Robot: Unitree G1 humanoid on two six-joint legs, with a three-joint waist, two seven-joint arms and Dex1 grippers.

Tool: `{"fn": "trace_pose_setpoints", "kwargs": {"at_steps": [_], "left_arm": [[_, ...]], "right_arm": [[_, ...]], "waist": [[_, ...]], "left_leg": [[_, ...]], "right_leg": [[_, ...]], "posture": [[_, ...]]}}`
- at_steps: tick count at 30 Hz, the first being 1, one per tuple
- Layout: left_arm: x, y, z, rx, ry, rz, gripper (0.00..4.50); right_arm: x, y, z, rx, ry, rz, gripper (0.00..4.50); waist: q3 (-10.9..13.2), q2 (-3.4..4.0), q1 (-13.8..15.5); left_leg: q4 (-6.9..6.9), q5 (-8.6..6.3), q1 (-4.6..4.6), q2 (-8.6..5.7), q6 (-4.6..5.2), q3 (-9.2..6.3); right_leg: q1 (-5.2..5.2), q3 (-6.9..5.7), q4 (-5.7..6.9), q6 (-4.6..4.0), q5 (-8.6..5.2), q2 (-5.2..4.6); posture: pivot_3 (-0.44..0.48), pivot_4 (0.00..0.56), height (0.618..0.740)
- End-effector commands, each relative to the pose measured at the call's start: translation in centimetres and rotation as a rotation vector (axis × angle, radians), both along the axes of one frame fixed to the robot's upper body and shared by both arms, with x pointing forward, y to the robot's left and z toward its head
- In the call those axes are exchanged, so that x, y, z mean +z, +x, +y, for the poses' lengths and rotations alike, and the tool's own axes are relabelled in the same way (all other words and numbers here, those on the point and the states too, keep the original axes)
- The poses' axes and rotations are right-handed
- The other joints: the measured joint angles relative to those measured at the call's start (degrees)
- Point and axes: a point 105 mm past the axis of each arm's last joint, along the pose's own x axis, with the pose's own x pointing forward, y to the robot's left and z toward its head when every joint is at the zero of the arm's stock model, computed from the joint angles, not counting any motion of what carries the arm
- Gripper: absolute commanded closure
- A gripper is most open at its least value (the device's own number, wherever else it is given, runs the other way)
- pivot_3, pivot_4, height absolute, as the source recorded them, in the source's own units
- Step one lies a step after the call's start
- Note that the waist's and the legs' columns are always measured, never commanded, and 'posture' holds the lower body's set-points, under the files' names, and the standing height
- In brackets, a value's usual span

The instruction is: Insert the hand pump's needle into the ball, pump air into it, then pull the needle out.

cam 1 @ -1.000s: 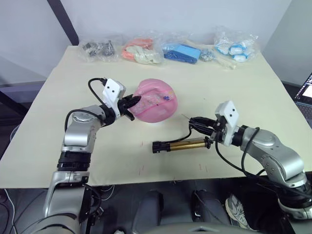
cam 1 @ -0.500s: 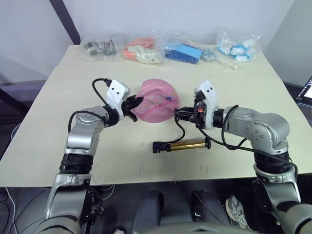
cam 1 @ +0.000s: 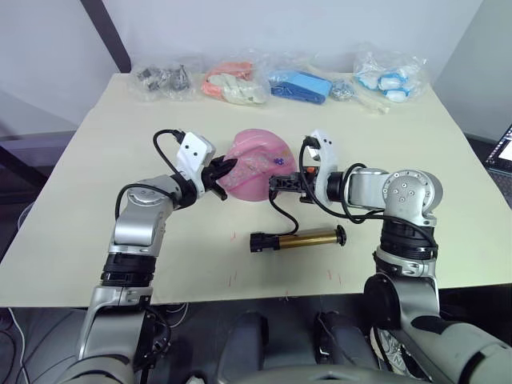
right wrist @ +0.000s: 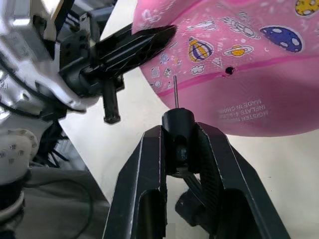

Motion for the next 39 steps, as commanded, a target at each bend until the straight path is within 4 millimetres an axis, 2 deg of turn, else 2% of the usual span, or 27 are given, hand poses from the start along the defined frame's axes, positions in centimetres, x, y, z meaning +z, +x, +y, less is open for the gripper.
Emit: {"fn": "trace_pose_setpoints", "kwargs": {"at_steps": [1,6,9,19,29,34,39], "left_arm": [[0.2,-0.2,-0.6,-0.029,0.004,-0.018,4.47],[-0.1,-0.2,-0.5,-0.034,0.018,-0.017,4.47],[-0.2,-0.3,-0.7,-0.046,0.023,-0.017,4.47],[-0.7,-0.3,-0.8,-0.059,0.036,-0.020,4.47],[-1.0,0.1,-2.1,-0.091,0.025,-0.012,4.47],[-1.2,0.4,-2.9,-0.115,0.022,-0.009,4.47],[-1.4,0.5,-3.2,-0.127,0.028,-0.009,4.47]], "right_arm": [[0.6,0.1,0.5,-0.002,0.025,0.011,4.14],[-0.3,0.8,0.6,-0.057,0.030,0.074,4.14],[-0.2,1.1,0.8,-0.064,0.050,0.090,4.14],[0.1,0.7,1.9,0.012,0.033,0.027,4.14],[-0.1,1.9,0.4,0.011,-0.006,-0.024,4.14],[-0.2,2.5,-0.9,0.002,-0.036,-0.023,4.14],[-0.3,2.4,-1.1,0.020,-0.047,-0.013,4.14]], "waist": [[0.00,0.00,-0.02],[0.00,0.01,-0.13],[0.01,0.01,-0.17],[0.01,0.01,-1.16],[0.01,0.01,-1.02],[0.01,0.02,-0.96],[0.01,0.02,-1.00]], "left_leg": [[0.00,0.00,0.00,0.00,0.00,-0.01],[0.00,0.00,-0.01,0.00,0.00,0.00],[-0.04,0.00,-0.01,0.00,0.00,-0.01],[-0.12,0.00,0.00,0.00,0.00,-0.01],[-0.14,0.00,0.00,-0.04,0.00,-0.01],[-0.16,0.00,-0.01,-0.05,0.00,-0.03],[-0.16,0.00,-0.01,-0.05,0.00,-0.03]], "right_leg": [[0.00,0.00,0.00,0.00,0.00,0.00],[0.00,-0.01,-0.01,0.00,0.00,-0.01],[0.00,-0.01,-0.02,0.00,0.00,-0.01],[-0.01,-0.01,-0.06,0.00,0.00,-0.01],[0.01,-0.03,-0.11,0.01,0.00,-0.07],[0.01,-0.05,-0.11,0.01,0.00,-0.07],[0.01,-0.05,-0.12,0.01,0.00,-0.07]], "posture": [[0.000,0.150,0.740],[0.000,0.150,0.740],[0.000,0.150,0.740],[0.000,0.150,0.740],[0.000,0.150,0.740],[0.000,0.150,0.740],[0.000,0.150,0.740]]}}
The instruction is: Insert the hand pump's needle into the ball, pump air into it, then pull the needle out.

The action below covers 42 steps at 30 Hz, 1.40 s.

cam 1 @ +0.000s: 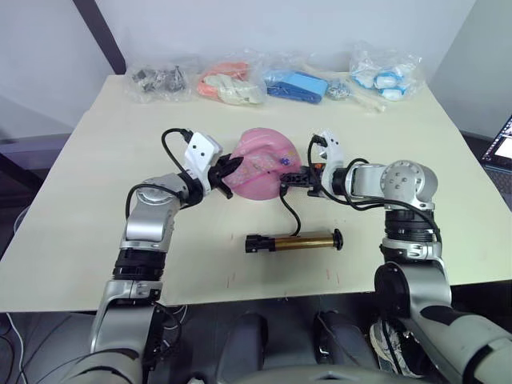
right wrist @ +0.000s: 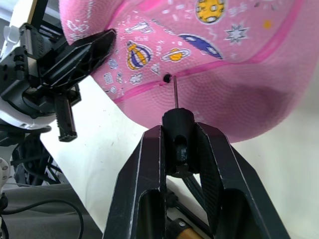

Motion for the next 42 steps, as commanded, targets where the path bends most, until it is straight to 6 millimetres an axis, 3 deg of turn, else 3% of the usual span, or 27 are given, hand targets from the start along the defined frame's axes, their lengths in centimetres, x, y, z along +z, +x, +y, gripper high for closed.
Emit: {"fn": "trace_pose_setpoints", "kwargs": {"at_steps": [1,16,42], "left_arm": [[-1.1,-0.3,-1.8,-0.075,0.015,0.029,4.47],[-1.5,-0.4,-1.9,-0.086,0.028,0.034,4.47],[-1.8,-0.5,-2.0,-0.095,0.037,0.036,4.47]], "right_arm": [[1.2,-0.2,0.9,0.054,0.015,-0.030,4.14],[0.6,0.7,0.5,0.060,-0.013,-0.011,4.14],[-0.2,0.4,0.4,0.076,-0.056,0.026,4.14]], "waist": [[0.00,0.00,-0.02],[0.00,0.00,0.05],[0.00,0.01,0.07]], "left_leg": [[0.00,0.00,0.00,0.00,0.00,0.00],[-0.17,0.00,-0.01,0.00,0.00,0.01],[-0.17,0.00,0.00,0.00,0.00,0.01]], "right_leg": [[0.00,0.00,0.00,0.00,0.00,0.00],[0.00,-0.01,-0.13,0.00,0.00,-0.01],[0.00,-0.01,-0.14,0.00,0.00,-0.01]], "posture": [[0.000,0.150,0.740],[0.000,0.150,0.740],[0.000,0.150,0.740]]}}
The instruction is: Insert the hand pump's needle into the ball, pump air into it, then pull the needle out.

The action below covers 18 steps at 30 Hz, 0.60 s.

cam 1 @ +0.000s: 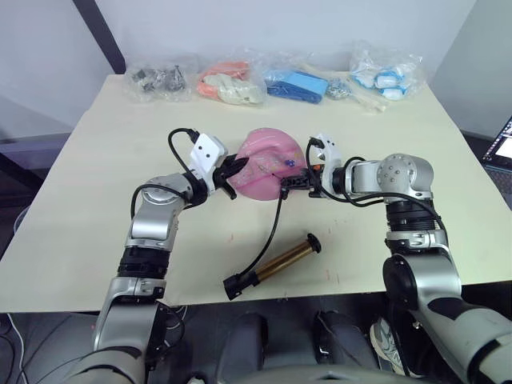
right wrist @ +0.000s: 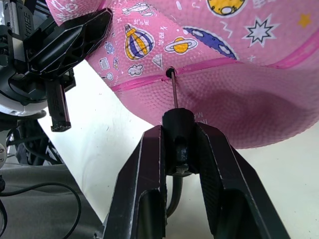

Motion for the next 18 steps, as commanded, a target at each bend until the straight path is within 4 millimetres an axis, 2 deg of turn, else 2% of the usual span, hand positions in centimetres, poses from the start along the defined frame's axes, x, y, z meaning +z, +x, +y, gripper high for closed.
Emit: {"fn": "trace_pose_setpoints", "kwargs": {"at_steps": [1,18], "left_arm": [[-1.65,-0.50,-1.29,-0.053,0.024,0.056,4.47],[-2.40,-0.40,-0.69,-0.059,0.070,0.056,4.47]], "right_arm": [[0.43,0.00,0.23,0.008,-0.018,-0.006,4.14],[0.01,0.14,-0.39,-0.001,-0.104,0.118,4.14]], "waist": [[0.00,0.00,0.00],[-0.01,0.01,-0.04]], "left_leg": [[0.00,0.00,0.00,0.00,0.00,0.00],[-0.03,0.00,0.03,0.00,0.00,0.01]], "right_leg": [[0.00,0.00,0.00,0.00,0.00,0.00],[0.00,0.00,0.00,0.00,0.00,0.00]], "posture": [[0.000,0.150,0.740],[0.000,0.150,0.740]]}}
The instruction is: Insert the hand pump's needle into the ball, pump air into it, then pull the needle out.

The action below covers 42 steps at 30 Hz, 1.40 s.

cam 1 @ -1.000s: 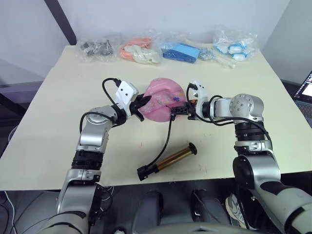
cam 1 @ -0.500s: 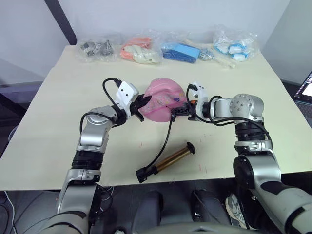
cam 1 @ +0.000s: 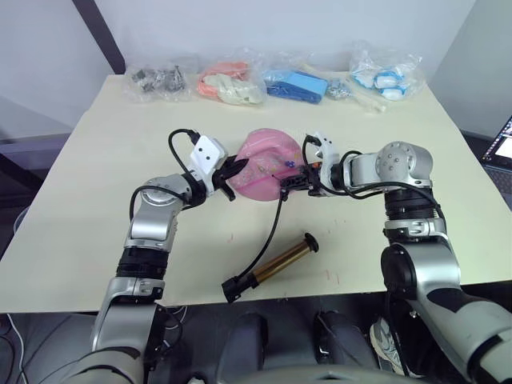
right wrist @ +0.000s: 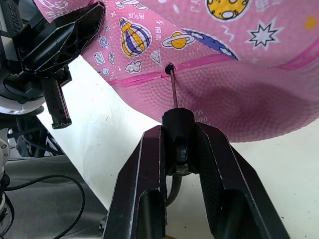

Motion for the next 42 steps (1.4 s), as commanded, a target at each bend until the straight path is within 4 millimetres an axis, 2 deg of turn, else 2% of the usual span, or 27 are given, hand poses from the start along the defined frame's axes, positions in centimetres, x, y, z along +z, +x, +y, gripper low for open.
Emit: {"fn": "trace_pose_setpoints", "kwargs": {"at_steps": [1,9,29,42], "left_arm": [[-2.1,-0.3,-0.9,-0.037,0.035,0.072,4.47],[-2.6,-0.4,-1.0,-0.040,0.036,0.070,4.47],[-2.9,-0.5,-1.3,-0.048,0.029,0.078,4.47],[-3.1,-0.7,-1.1,-0.041,0.030,0.082,4.47]], "right_arm": [[-0.2,0.2,-0.6,-0.015,-0.044,0.032,4.14],[-0.3,0.7,-1.0,-0.051,-0.040,0.075,4.14],[0.1,1.3,0.9,-0.082,0.000,0.118,4.14],[0.0,2.1,0.6,-0.176,0.049,0.223,4.14]], "waist": [[0.00,0.00,0.00],[-0.02,0.01,0.10],[-0.04,0.04,0.01],[-0.05,0.06,-0.23]], "left_leg": [[0.00,0.00,0.00,0.00,0.00,0.00],[0.00,0.00,0.02,0.00,0.00,0.00],[0.00,0.00,0.06,0.00,0.00,-0.01],[0.00,0.00,0.10,0.01,0.00,0.01]], "right_leg": [[0.00,0.00,0.00,0.00,0.00,0.00],[0.02,0.00,0.00,0.00,0.00,-0.01],[0.03,0.00,0.03,0.00,0.00,-0.01],[0.06,0.02,0.05,0.00,0.00,-0.01]], "posture": [[0.000,0.150,0.740],[0.000,0.150,0.740],[0.000,0.150,0.740],[0.000,0.150,0.740]]}}
